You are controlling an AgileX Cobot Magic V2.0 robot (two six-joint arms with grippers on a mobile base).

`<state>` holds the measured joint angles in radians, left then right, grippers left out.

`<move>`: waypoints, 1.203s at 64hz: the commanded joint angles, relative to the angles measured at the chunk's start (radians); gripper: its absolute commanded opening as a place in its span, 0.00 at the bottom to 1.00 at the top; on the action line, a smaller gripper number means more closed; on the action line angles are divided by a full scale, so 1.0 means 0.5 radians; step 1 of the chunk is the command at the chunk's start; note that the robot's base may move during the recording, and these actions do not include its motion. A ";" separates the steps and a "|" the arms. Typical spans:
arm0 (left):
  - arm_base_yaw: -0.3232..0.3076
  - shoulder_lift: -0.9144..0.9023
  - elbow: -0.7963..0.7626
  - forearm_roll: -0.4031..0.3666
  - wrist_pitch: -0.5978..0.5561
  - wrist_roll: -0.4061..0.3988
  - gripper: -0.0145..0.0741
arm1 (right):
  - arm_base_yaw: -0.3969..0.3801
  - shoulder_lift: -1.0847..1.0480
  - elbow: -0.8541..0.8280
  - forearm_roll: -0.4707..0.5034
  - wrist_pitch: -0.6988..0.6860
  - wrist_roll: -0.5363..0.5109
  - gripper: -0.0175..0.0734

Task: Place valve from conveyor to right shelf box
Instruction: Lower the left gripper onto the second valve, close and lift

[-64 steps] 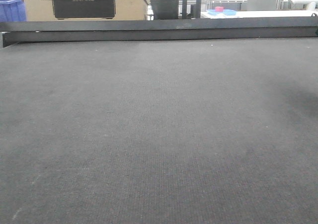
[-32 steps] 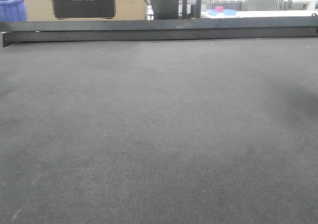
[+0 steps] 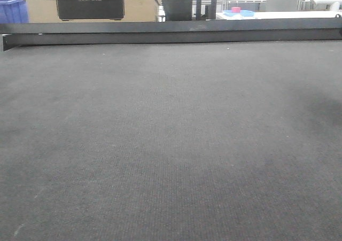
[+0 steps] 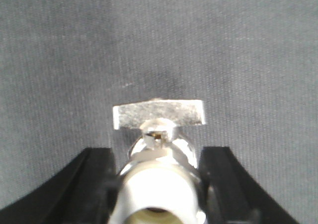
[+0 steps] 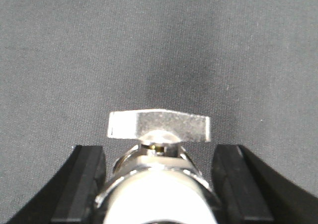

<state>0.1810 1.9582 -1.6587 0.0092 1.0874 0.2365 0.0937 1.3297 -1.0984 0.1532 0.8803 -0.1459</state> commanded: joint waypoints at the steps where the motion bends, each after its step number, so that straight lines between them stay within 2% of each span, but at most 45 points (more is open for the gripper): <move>1: 0.011 0.002 -0.020 -0.003 -0.004 -0.008 0.13 | -0.002 -0.040 -0.007 -0.001 -0.083 -0.007 0.02; 4: 0.011 0.002 -0.020 -0.003 0.010 -0.008 0.04 | -0.002 -0.040 -0.007 -0.001 -0.083 -0.007 0.02; 8: 0.011 0.002 -0.020 -0.018 0.047 -0.022 0.04 | -0.002 -0.040 -0.007 -0.001 -0.083 -0.007 0.02; 21: -0.004 -0.121 -0.020 -0.246 0.125 -0.021 0.04 | -0.002 -0.040 -0.011 -0.001 -0.103 -0.007 0.02; 26: -0.032 -0.208 -0.020 -0.266 0.133 -0.021 0.04 | -0.002 -0.040 -0.014 -0.001 -0.114 -0.007 0.02; 42: -0.163 -0.565 -0.020 -0.267 0.130 -0.065 0.04 | -0.002 -0.056 -0.032 -0.001 -0.176 -0.007 0.02; 52: -0.210 -0.809 -0.020 -0.267 0.133 -0.096 0.04 | -0.002 -0.060 -0.169 -0.001 -0.160 -0.007 0.02; 64: -0.213 -1.085 -0.020 -0.259 0.126 -0.174 0.04 | -0.002 -0.124 -0.305 -0.001 -0.150 -0.007 0.02; 77: -0.213 -1.349 -0.020 -0.190 0.081 -0.178 0.04 | -0.002 -0.302 -0.316 -0.001 -0.154 -0.007 0.02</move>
<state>0.0817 1.3410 -1.6570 -0.0988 1.1658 0.1567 0.0937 1.2325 -1.2365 0.1532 0.8422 -0.1459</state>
